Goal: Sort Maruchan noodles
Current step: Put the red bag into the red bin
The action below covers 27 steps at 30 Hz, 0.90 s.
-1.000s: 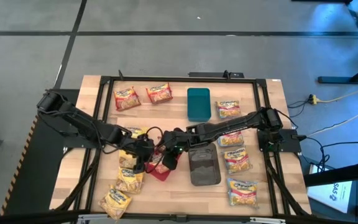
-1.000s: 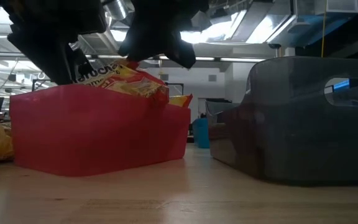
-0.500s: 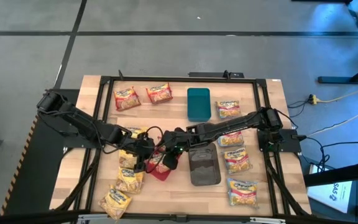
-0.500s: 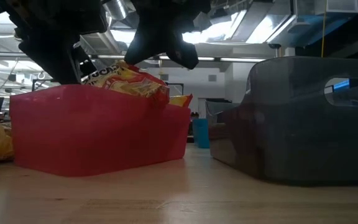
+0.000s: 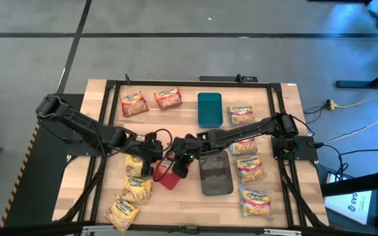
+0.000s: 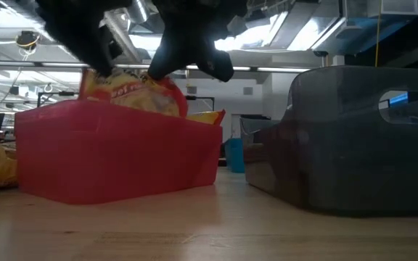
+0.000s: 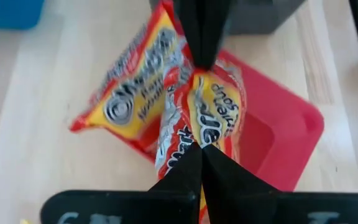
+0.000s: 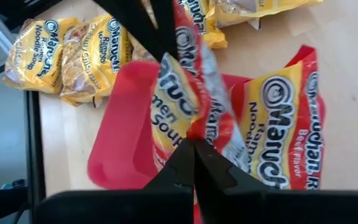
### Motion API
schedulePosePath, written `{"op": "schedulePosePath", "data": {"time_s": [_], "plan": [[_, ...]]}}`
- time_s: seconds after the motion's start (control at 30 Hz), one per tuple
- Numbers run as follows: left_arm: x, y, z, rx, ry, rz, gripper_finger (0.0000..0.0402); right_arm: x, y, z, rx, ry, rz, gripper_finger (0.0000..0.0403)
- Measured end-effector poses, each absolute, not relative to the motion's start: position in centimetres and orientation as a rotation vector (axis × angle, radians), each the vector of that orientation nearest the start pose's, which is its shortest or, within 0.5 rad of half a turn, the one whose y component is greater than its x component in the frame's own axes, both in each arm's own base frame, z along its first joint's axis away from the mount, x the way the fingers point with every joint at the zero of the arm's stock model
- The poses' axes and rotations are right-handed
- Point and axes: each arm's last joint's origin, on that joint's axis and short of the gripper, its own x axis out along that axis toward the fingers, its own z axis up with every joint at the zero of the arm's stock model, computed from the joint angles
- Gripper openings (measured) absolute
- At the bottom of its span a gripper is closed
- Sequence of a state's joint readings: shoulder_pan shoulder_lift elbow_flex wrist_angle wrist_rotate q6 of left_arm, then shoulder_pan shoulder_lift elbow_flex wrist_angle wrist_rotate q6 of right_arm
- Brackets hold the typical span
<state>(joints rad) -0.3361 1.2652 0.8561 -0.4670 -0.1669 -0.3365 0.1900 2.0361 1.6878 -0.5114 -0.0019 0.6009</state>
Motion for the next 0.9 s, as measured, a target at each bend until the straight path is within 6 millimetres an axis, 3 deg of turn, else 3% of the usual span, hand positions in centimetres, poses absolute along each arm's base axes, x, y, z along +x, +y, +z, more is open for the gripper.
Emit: {"op": "schedulePosePath", "data": {"time_s": [0.27,0.9], "plan": [[24.3,-7.2,24.4,-0.073,0.847,-0.028,0.0,44.2,9.5,23.9,0.496,0.886,-0.067,0.0],[24.7,-7.0,24.6,-0.016,0.806,-0.036,0.0,44.2,9.5,23.9,0.541,0.89,-0.082,0.0]]}}
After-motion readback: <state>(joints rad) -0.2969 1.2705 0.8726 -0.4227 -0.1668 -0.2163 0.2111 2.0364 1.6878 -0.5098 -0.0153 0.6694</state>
